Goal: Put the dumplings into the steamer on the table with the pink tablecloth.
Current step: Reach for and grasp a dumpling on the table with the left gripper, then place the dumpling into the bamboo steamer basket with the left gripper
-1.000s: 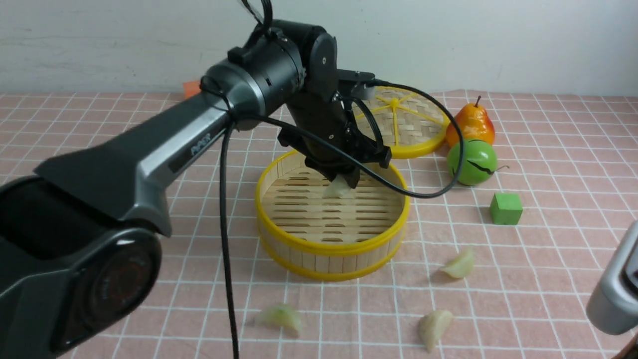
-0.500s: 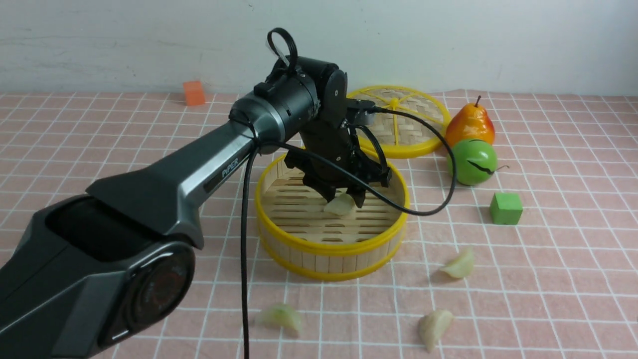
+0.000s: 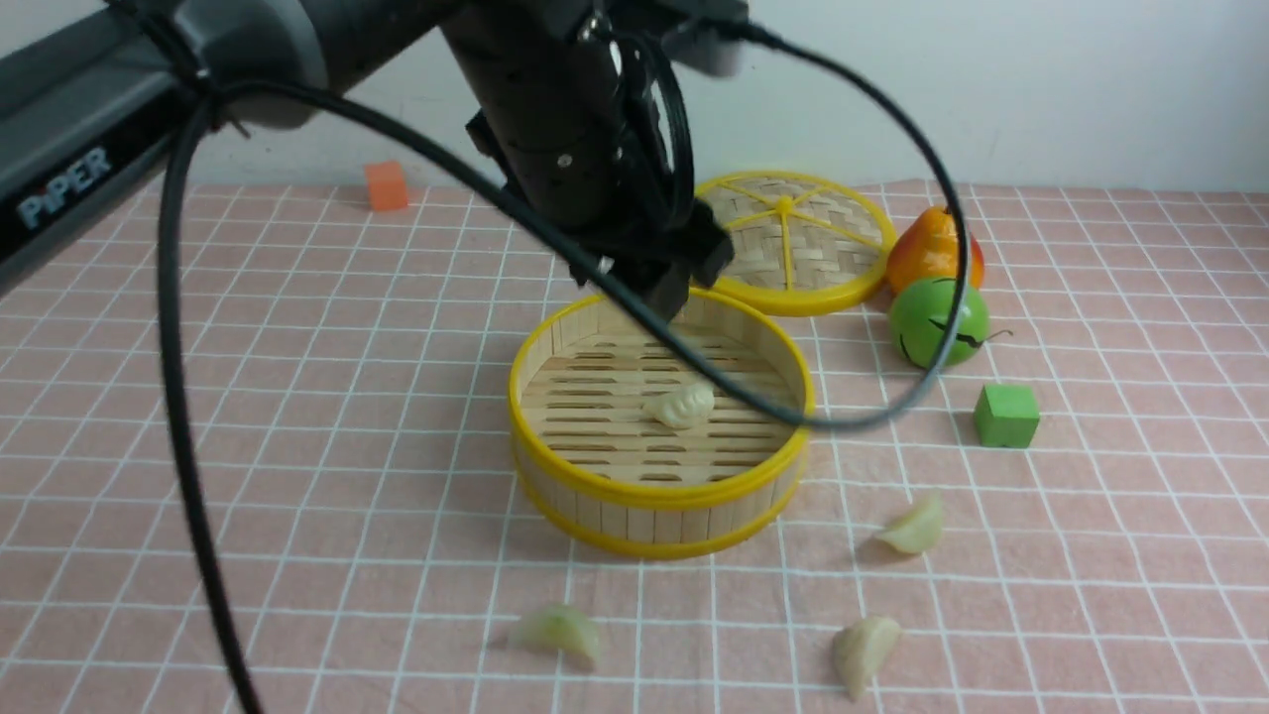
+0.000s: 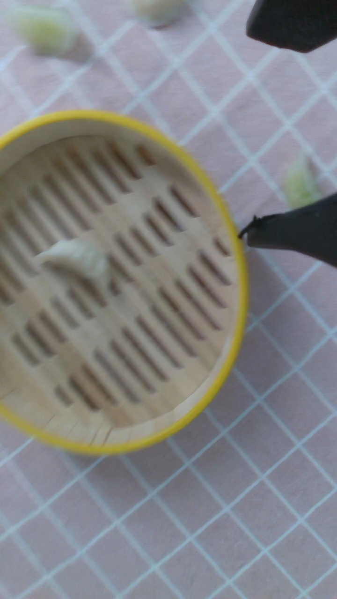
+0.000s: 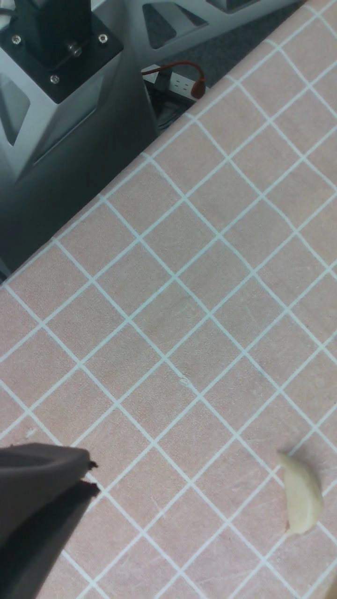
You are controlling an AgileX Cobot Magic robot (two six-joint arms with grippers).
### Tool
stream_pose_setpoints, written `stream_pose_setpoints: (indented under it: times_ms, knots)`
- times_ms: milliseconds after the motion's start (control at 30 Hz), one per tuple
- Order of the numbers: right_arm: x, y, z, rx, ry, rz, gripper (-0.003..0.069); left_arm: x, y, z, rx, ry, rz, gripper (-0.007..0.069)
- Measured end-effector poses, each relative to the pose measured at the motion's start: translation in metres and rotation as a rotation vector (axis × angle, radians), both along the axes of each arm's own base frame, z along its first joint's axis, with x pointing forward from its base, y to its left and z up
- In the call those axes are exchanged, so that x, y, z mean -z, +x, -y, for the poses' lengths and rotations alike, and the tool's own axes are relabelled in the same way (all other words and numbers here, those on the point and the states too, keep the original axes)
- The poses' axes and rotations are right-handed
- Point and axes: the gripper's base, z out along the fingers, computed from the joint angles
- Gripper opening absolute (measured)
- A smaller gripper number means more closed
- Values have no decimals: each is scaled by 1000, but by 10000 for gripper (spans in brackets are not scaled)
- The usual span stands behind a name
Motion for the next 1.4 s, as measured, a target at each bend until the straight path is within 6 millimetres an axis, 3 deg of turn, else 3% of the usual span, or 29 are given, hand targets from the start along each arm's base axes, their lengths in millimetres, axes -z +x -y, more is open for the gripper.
stream_pose_setpoints:
  times_ms: [33,133,200,267,633,767,800,867,933,1100,1267,1300,1400]
  knots:
    - [0,0,0,0,0,0,33,2,-2,0,12,9,-7,482]
    - [0,0,0,0,4,-1,38,55,-23,-4,198,166,-139,482]
    - [0,0,0,0,6,-2,39,69,-27,-6,223,198,-174,482]
    - [0,-1,-1,-2,16,-7,42,98,-33,-11,258,244,-231,482]
    - [-1,-2,-2,-4,26,-13,46,164,-17,0,382,285,-216,472]
    - [-1,-2,-1,-5,21,-14,50,184,-11,2,398,315,-217,428]
    - [-1,-2,-1,-4,14,-11,53,191,-9,2,404,337,-223,381]
    - [0,-2,0,-3,9,-8,53,192,-9,1,404,350,-226,337]
    - [0,-1,0,-2,1,-4,56,192,-8,-2,375,372,-228,219]
    - [-1,0,0,2,7,11,61,188,-6,-5,308,414,-230,211]
    - [-2,1,0,6,15,25,64,139,3,-1,191,357,-155,211]
    - [-2,1,0,6,15,25,67,111,7,1,134,303,-100,211]
    - [-2,1,0,6,15,25,70,65,15,6,-2,173,-8,211]
